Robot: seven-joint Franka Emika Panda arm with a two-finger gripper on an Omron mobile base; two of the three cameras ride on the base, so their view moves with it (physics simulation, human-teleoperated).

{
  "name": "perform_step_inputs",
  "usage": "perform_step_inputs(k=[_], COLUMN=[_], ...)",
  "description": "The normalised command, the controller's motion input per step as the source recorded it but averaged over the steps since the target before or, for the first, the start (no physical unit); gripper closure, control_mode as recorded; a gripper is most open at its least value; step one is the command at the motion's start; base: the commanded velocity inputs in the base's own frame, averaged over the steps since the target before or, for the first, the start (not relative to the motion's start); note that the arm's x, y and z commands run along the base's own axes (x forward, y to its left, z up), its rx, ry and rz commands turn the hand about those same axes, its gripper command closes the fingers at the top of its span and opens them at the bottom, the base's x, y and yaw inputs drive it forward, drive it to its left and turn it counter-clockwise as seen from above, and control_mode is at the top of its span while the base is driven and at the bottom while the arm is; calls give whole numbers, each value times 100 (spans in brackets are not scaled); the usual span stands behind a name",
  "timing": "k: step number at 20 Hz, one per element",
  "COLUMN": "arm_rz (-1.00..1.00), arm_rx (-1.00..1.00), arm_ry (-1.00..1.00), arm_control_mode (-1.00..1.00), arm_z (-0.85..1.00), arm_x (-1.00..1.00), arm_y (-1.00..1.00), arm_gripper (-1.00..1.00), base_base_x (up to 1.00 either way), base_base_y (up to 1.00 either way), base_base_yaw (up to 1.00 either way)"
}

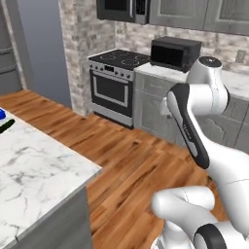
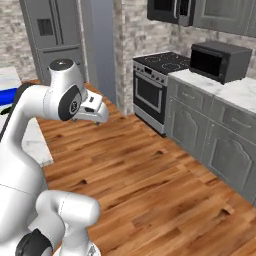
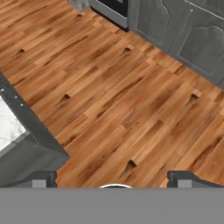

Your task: Place the two vegetables and bowl onto the tray for setting up a vegetable dip station.

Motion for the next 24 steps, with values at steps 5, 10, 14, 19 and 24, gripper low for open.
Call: perform_step_inputs(k=[5,10,14,19,24], arm_rz=[0,0,0,0,0], arm_rx=[0,0,0,0,0], arm_ry=[0,0,0,0,0], arm_control_mode=[100,100,100,100,100], arm_z=[0,0,0,0,0], arm_x=[0,0,0,0,0], arm_y=[0,0,0,0,0], arm_gripper=[-100,-100,-100,-100,-100], base_base_x=[29,25,29,32,35], base_base_y=[-35,-37,-64,-64,-65], base_base_yaw=[38,39,27,27,25])
